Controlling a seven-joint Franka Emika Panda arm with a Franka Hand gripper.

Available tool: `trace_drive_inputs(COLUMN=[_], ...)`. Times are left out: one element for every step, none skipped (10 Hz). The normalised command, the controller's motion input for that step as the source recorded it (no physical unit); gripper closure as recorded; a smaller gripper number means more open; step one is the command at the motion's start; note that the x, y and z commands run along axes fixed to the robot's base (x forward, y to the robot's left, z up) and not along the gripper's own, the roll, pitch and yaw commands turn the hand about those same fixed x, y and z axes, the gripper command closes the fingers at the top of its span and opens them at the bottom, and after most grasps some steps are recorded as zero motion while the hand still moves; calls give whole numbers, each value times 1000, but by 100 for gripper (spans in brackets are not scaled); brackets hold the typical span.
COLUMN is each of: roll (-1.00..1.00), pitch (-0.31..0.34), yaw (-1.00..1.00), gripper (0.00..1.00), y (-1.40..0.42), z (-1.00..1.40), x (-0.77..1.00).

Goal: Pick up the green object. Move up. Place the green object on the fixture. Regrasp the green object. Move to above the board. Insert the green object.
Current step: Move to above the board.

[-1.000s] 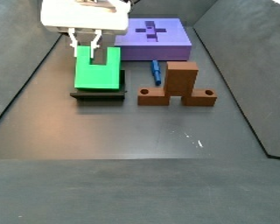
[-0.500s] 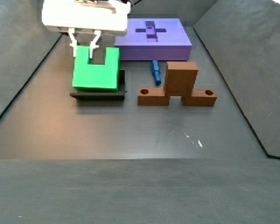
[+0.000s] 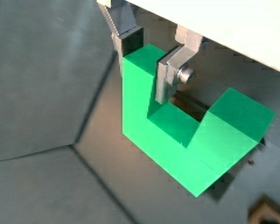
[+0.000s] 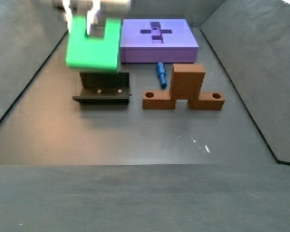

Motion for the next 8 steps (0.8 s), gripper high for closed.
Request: trace_drive_inputs(roll=[-31,8,-5,-20,-10,-1000,-1000,-1000], pitch=[31,64,70,82,85,199,195,154], yaw=[-8,-3,3,4,15,-58,-54,-33], gripper=[100,100,100,100,100,100,100,100], y=[11,-9,-17,6,-5,-1400,-1400,-1309], z=[1400,1400,1400,1400,619,310,264,259], x=[3,19,25,37,28,-1339,-1352,-1400])
